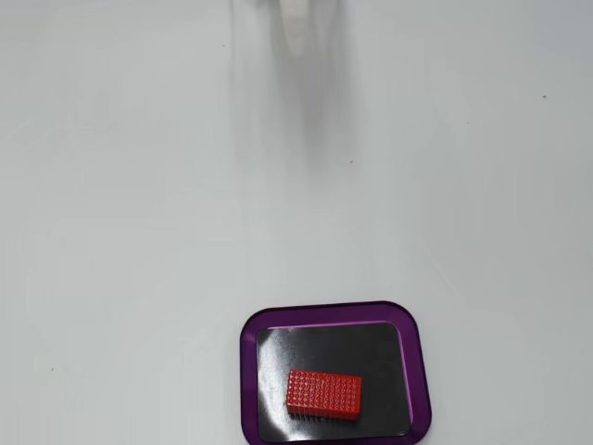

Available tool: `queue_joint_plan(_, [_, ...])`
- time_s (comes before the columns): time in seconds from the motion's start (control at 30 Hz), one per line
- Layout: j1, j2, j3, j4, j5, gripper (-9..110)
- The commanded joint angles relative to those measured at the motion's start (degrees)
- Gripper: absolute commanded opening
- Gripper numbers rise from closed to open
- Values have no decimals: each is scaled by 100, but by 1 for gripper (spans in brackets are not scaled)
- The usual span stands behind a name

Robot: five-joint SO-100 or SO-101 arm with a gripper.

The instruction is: Pick up the cube and place it in the box.

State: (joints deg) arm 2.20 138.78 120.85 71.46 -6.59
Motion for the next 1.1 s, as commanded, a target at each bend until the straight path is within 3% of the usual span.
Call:
queue_joint_plan(0.0, [35, 1450, 1283, -510, -26, 18])
queue_joint_plan(0.47, [97, 6029, 4720, -457, 62, 19])
queue_joint_plan(0.83, [105, 5678, 5212, 44, 70, 17])
queue_joint_plan(1.0, [105, 5678, 5212, 97, 79, -1])
queue_joint_plan(1.07, [105, 5678, 5212, 105, 88, 0])
